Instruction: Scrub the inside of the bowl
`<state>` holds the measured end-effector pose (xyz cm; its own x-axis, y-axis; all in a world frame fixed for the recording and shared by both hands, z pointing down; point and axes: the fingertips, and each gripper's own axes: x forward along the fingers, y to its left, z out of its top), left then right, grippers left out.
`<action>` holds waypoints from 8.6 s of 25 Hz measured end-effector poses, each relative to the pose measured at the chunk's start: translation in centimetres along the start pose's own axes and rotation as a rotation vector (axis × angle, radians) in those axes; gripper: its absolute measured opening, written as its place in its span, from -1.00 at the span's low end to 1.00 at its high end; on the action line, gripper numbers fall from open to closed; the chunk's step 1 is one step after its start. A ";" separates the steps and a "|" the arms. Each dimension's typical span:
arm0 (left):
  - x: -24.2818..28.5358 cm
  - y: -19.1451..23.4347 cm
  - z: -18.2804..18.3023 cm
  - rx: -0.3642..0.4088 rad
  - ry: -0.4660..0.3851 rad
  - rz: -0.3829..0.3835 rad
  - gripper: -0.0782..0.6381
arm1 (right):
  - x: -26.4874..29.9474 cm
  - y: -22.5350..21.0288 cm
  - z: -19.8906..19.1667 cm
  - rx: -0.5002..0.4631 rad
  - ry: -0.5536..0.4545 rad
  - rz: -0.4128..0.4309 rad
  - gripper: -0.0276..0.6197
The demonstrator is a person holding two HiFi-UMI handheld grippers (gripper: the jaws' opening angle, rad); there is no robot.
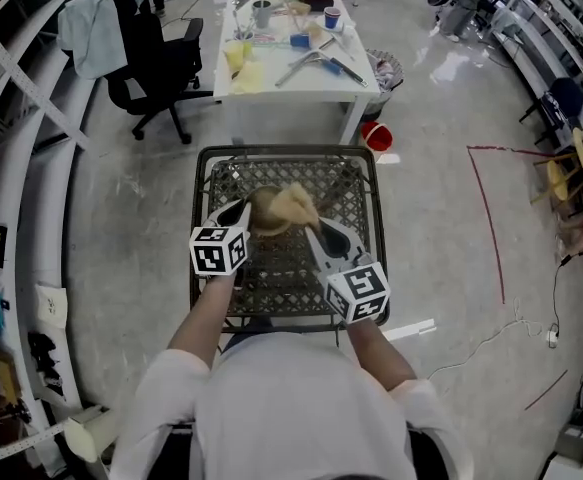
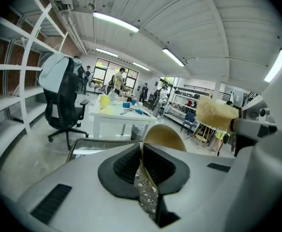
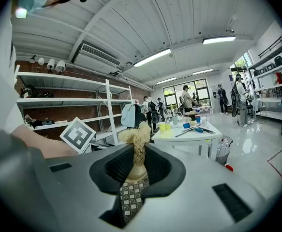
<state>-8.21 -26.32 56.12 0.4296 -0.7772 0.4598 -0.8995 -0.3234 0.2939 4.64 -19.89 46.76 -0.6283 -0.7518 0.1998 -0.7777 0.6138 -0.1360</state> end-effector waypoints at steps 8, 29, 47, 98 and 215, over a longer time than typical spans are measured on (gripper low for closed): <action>-2.7 -2.0 0.9 0.032 -0.060 0.008 -0.65 | -1.3 1.8 -0.9 -0.014 0.005 0.038 -0.70; -5.9 -4.1 3.6 0.139 -0.149 0.000 -0.64 | 0.9 1.8 -2.7 -0.161 0.177 0.057 -0.70; -4.6 -4.4 2.9 0.136 -0.119 -0.045 -0.65 | 2.2 1.0 -2.6 -0.127 0.200 0.007 -0.70; 0.6 2.0 -1.3 -0.064 0.014 -0.015 -0.65 | 2.2 1.5 -2.2 0.074 0.105 0.010 -0.70; -13.8 -7.7 0.7 0.217 -0.248 0.043 -0.67 | -4.7 2.9 -2.0 0.068 0.027 0.105 -0.70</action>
<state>-7.26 -13.49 46.87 0.3826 -0.8916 0.2421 -0.9237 -0.3743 0.0815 5.34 -14.07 47.36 -0.7060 -0.6774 0.2066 -0.7081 0.6699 -0.2232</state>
